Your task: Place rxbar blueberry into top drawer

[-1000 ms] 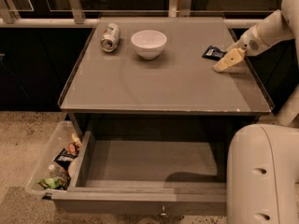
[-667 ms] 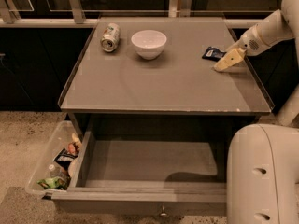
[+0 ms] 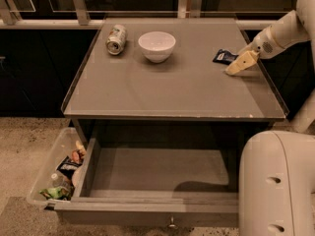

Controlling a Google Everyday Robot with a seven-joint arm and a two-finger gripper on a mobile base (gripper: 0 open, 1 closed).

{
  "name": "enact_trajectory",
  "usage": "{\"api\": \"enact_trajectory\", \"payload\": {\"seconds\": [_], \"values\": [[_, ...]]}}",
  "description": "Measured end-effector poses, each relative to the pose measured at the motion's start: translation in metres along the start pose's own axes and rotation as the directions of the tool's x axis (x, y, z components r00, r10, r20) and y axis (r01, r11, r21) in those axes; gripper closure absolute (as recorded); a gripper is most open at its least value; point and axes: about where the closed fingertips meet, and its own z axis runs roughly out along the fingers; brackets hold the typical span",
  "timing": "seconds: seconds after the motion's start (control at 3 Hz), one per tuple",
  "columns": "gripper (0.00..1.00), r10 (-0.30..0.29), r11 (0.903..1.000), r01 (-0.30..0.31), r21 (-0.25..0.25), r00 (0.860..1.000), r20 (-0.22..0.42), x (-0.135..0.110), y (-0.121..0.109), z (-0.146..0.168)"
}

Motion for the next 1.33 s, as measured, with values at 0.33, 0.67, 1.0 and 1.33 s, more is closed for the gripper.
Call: {"api": "enact_trajectory", "payload": {"seconds": [0.33,0.67,1.0,1.33], "values": [[1.00,0.000,1.0000,0.000,0.001,1.000,0.000,-0.004,0.002,-0.005],[1.00,-0.024,0.9995,0.024,0.021,1.000,0.005,-0.009,0.000,-0.014],[1.00,-0.063,0.9977,0.061,0.029,0.997,0.040,-0.012,0.003,-0.036],[1.00,-0.059,0.9975,0.057,0.042,0.996,0.061,0.000,0.004,-0.066]]}}
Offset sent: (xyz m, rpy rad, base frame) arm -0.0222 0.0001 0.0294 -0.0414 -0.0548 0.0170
